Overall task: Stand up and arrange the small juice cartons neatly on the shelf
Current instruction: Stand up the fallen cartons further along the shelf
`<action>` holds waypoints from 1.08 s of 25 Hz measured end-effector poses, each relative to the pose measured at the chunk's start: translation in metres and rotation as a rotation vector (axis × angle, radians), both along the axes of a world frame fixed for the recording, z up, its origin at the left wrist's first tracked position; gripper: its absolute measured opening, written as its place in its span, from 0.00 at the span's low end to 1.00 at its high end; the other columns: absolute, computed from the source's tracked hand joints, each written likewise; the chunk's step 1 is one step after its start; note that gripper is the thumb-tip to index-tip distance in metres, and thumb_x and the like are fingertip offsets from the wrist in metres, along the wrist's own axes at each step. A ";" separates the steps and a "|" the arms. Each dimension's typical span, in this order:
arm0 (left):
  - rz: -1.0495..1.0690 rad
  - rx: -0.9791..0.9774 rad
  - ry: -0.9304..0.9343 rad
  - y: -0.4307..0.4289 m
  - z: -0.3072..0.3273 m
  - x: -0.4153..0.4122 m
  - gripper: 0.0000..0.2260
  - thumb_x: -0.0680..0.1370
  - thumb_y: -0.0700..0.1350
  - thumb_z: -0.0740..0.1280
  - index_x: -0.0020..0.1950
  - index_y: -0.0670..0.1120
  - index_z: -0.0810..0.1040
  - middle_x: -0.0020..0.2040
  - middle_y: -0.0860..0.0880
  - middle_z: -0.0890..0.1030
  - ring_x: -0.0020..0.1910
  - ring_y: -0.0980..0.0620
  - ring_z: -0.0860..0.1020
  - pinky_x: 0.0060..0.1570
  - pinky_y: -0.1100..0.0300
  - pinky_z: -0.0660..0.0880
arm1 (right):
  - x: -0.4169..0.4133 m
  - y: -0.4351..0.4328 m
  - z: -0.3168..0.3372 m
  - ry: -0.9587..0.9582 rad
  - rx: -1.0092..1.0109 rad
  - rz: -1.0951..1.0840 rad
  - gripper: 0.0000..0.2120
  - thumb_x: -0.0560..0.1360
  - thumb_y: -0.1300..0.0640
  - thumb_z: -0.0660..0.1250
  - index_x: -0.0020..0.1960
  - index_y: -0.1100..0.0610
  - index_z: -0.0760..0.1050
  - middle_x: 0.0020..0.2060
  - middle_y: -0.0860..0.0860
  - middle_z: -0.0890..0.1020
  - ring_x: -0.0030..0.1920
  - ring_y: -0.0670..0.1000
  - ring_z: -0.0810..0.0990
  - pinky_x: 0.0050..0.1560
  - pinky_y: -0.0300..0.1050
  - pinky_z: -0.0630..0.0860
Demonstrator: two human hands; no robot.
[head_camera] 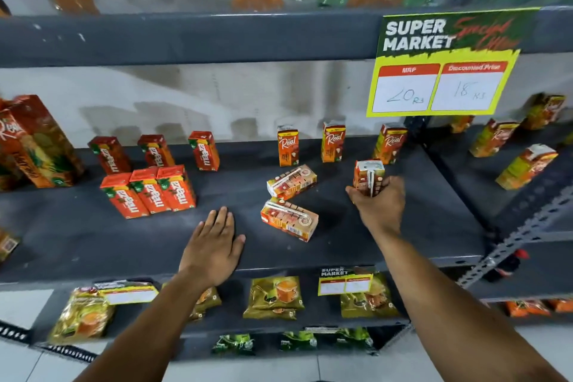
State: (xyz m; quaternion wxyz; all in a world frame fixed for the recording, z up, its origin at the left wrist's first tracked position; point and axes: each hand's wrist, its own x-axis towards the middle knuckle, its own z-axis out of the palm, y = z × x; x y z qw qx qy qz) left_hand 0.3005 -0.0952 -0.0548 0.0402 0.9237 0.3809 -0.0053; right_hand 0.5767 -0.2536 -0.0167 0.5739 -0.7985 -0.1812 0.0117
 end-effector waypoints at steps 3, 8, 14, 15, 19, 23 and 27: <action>0.003 -0.002 -0.014 0.001 -0.001 -0.002 0.29 0.80 0.57 0.44 0.77 0.42 0.50 0.79 0.45 0.50 0.77 0.47 0.47 0.74 0.51 0.47 | 0.003 -0.003 -0.004 -0.007 -0.030 0.017 0.33 0.62 0.49 0.81 0.57 0.58 0.66 0.53 0.55 0.76 0.53 0.54 0.79 0.45 0.37 0.75; -0.006 0.006 -0.041 0.001 -0.004 -0.002 0.37 0.74 0.63 0.35 0.77 0.43 0.51 0.79 0.46 0.51 0.77 0.46 0.48 0.74 0.51 0.47 | 0.031 -0.005 0.036 -0.345 -0.385 0.027 0.40 0.62 0.28 0.68 0.61 0.57 0.71 0.57 0.56 0.77 0.61 0.57 0.72 0.56 0.53 0.74; -0.008 0.011 -0.037 0.001 -0.006 -0.002 0.38 0.73 0.63 0.33 0.77 0.44 0.50 0.79 0.46 0.50 0.77 0.47 0.47 0.74 0.51 0.46 | 0.055 0.010 0.108 -0.520 -1.048 0.695 0.19 0.71 0.55 0.72 0.62 0.52 0.76 0.63 0.53 0.79 0.60 0.55 0.78 0.58 0.47 0.74; -0.008 0.013 -0.035 0.001 -0.006 -0.002 0.38 0.72 0.63 0.33 0.77 0.44 0.50 0.79 0.46 0.50 0.77 0.47 0.47 0.74 0.51 0.46 | 0.055 0.010 0.114 -0.620 -1.106 0.805 0.20 0.73 0.59 0.70 0.63 0.51 0.75 0.63 0.52 0.79 0.60 0.54 0.77 0.60 0.47 0.73; -0.008 0.025 -0.037 0.003 -0.005 -0.002 0.38 0.73 0.63 0.33 0.77 0.43 0.51 0.79 0.46 0.50 0.77 0.47 0.47 0.74 0.51 0.46 | 0.059 0.006 0.127 -0.858 -1.221 1.031 0.18 0.71 0.55 0.62 0.62 0.50 0.72 0.61 0.51 0.77 0.59 0.55 0.75 0.54 0.46 0.71; -0.003 0.021 -0.020 0.001 -0.004 -0.002 0.31 0.79 0.61 0.40 0.77 0.43 0.49 0.79 0.46 0.49 0.77 0.47 0.46 0.74 0.52 0.45 | 0.049 0.004 0.129 -0.986 -1.245 0.962 0.37 0.72 0.57 0.69 0.76 0.47 0.56 0.76 0.50 0.61 0.72 0.54 0.65 0.68 0.49 0.68; -0.007 0.017 -0.024 -0.001 -0.001 -0.002 0.29 0.81 0.58 0.44 0.77 0.43 0.49 0.79 0.46 0.49 0.77 0.47 0.45 0.74 0.52 0.44 | -0.034 0.022 0.101 -0.594 -0.860 0.929 0.34 0.71 0.40 0.70 0.72 0.50 0.65 0.69 0.50 0.71 0.64 0.51 0.74 0.60 0.47 0.74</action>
